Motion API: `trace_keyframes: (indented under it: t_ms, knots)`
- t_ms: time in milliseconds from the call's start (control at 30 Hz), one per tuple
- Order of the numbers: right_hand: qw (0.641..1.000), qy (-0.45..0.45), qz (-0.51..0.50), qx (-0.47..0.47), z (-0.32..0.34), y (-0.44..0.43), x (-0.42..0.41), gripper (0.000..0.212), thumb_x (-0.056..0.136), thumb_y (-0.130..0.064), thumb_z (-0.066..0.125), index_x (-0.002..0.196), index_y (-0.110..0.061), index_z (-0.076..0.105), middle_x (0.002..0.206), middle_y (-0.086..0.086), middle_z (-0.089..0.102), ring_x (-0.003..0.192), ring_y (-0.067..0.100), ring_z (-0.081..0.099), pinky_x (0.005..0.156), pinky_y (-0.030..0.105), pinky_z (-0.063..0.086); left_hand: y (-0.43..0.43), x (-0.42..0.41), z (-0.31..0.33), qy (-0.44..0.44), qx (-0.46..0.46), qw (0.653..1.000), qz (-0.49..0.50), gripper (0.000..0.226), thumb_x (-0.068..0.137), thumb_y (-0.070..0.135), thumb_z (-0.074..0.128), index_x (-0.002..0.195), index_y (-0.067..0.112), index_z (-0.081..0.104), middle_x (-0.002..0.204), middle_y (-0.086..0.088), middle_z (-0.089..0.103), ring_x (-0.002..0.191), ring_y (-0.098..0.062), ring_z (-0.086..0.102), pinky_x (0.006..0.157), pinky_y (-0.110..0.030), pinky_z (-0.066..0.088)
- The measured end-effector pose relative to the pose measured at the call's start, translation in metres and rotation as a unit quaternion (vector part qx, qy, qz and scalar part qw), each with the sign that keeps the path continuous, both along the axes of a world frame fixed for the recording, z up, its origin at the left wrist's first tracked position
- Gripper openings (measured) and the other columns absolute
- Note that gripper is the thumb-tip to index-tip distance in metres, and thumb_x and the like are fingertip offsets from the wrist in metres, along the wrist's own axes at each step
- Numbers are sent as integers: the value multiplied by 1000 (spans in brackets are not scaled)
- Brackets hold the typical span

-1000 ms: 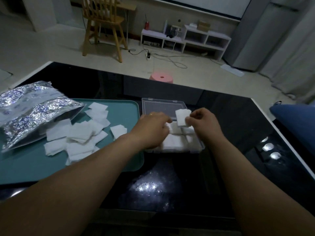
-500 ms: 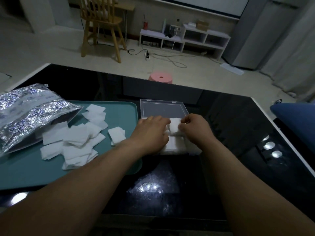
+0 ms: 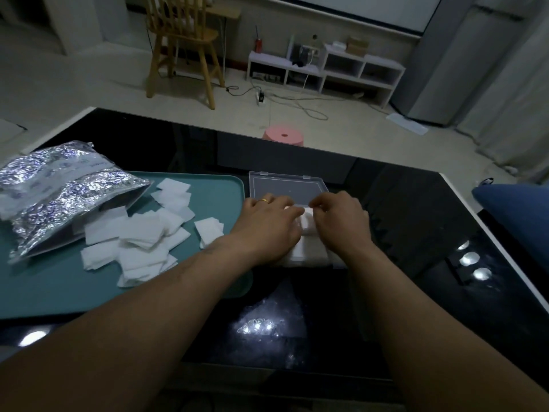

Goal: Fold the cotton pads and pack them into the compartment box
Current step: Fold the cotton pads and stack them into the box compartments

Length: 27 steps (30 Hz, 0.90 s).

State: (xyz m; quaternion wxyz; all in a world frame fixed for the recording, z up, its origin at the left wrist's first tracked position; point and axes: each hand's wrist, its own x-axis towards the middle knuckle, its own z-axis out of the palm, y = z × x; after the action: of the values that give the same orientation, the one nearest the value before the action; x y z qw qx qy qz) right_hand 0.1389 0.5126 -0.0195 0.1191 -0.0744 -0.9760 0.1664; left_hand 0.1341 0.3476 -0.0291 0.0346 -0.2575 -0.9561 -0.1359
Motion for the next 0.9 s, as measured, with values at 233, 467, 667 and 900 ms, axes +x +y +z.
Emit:
trace_keyframes:
  t_ms: [233, 467, 667, 900]
  knots:
    - [993, 15, 107, -36, 18, -62, 13, 24, 97, -26, 56, 107, -25, 77, 109, -3, 76, 102, 20, 68, 89, 42, 57, -67, 9, 27, -2, 51, 997, 65, 39, 99, 31, 50, 137, 33, 58, 143, 1, 52, 133, -26, 43, 105, -45, 35]
    - [979, -95, 173, -60, 27, -127, 25, 24, 99, -20, 58, 119, -25, 70, 117, 2, 73, 105, 25, 67, 91, 37, 55, -182, 31, 38, -54, 115, 983, 136, 30, 102, 17, 52, 125, 24, 68, 128, -1, 68, 113, -21, 63, 96, -34, 49]
    - [974, -141, 170, 57, 6, -162, 28, 43, 96, -51, 62, 119, -16, 52, 112, 8, 67, 99, 30, 62, 74, 36, 43, -209, 44, 34, -85, 61, 986, 131, 29, 101, 23, 49, 125, 28, 66, 127, 2, 69, 111, -19, 62, 94, -38, 51]
    - [975, -143, 135, 105, -10, -195, 15, 34, 96, -33, 61, 119, -14, 45, 117, 14, 61, 91, 32, 57, 73, 38, 43, -206, 37, 42, -90, 110, 981, 129, 28, 101, 26, 50, 124, 27, 67, 121, 4, 69, 106, -17, 62, 96, -39, 51]
